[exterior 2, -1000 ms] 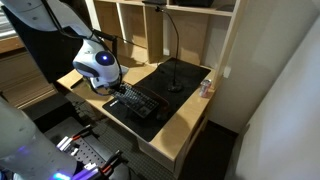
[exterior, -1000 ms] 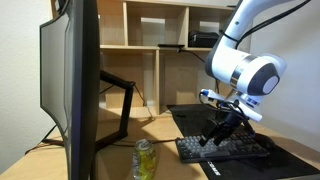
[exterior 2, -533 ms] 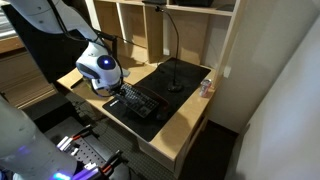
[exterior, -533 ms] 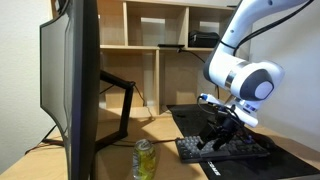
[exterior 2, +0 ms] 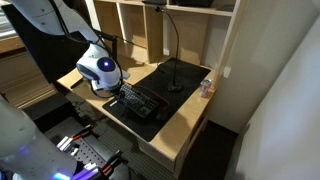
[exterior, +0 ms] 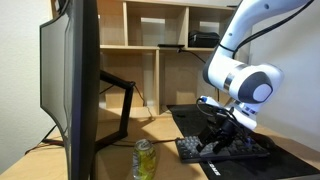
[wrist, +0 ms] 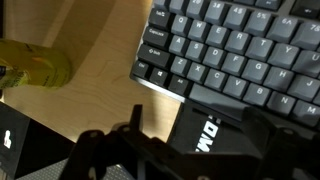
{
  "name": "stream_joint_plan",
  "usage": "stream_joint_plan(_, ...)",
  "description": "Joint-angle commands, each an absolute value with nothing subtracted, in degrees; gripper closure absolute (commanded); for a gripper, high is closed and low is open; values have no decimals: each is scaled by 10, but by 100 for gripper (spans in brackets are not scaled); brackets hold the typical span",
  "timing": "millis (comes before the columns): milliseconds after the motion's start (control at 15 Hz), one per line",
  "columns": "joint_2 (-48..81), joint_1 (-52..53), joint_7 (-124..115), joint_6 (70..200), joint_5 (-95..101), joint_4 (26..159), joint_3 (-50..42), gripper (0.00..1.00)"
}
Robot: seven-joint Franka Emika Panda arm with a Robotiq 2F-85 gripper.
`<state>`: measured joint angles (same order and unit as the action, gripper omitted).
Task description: Press the space key on the keyboard
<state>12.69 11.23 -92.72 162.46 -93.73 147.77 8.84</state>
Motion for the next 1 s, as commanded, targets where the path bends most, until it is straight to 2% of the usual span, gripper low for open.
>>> stream_joint_plan(0,134,118,-937,1633,-942,1475,90,0)
stream_joint_plan(933,132,122,-1059,1647,-913,1488,88,0)
